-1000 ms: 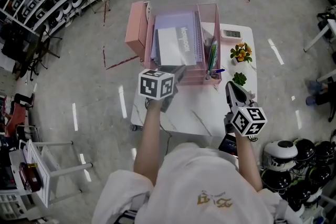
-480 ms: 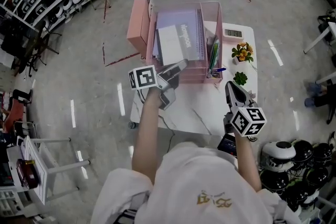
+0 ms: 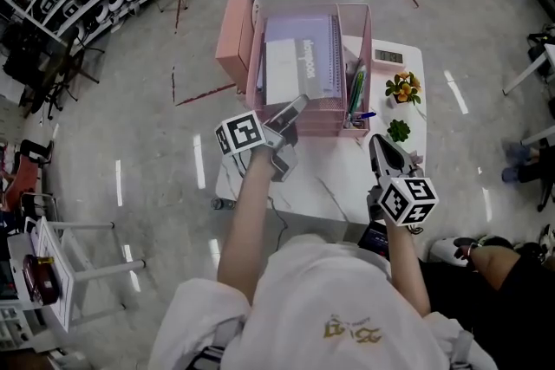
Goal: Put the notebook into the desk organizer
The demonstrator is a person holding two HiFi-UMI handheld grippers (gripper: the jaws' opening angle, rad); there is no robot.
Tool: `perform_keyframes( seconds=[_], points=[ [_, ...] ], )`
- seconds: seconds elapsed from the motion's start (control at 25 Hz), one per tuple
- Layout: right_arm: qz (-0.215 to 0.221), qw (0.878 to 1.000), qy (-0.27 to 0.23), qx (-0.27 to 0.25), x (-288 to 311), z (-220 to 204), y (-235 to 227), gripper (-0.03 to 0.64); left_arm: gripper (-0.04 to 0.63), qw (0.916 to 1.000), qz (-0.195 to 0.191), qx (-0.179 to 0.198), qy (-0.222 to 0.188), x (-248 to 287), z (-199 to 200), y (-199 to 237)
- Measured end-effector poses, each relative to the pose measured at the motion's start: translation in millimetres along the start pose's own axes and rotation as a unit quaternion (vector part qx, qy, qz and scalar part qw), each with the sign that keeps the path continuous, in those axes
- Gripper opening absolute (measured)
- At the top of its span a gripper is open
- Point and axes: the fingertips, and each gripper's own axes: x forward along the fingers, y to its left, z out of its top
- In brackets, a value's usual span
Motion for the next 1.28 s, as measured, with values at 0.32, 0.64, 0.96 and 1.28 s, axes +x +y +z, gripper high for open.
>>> perform_keyframes(
  seconds=[0.32, 0.64, 0.96, 1.28],
  points=[
    [0.002, 1.0, -0.001, 0.0, -4, 1, 2, 0.003, 0.178, 0.9927, 0.033, 0.085, 0.078, -8, -13, 2],
    [0.003, 1.0, -0.001, 0.001, -5, 2, 4, 0.003, 0.061, 0.9464, 0.178, 0.261, 0.067, -27, 10, 27],
    [0.006, 1.0, -0.004, 0.0, -8, 3, 2, 0.003, 0.163, 0.9361, 0.191, 0.284, 0.081, -23, 3, 23],
    [0.003, 1.0, -0.006, -0.013, -15, 5, 4, 0.003, 0.018, 0.9522, 0.166, 0.248, 0.067, -43, -12, 21]
  ],
)
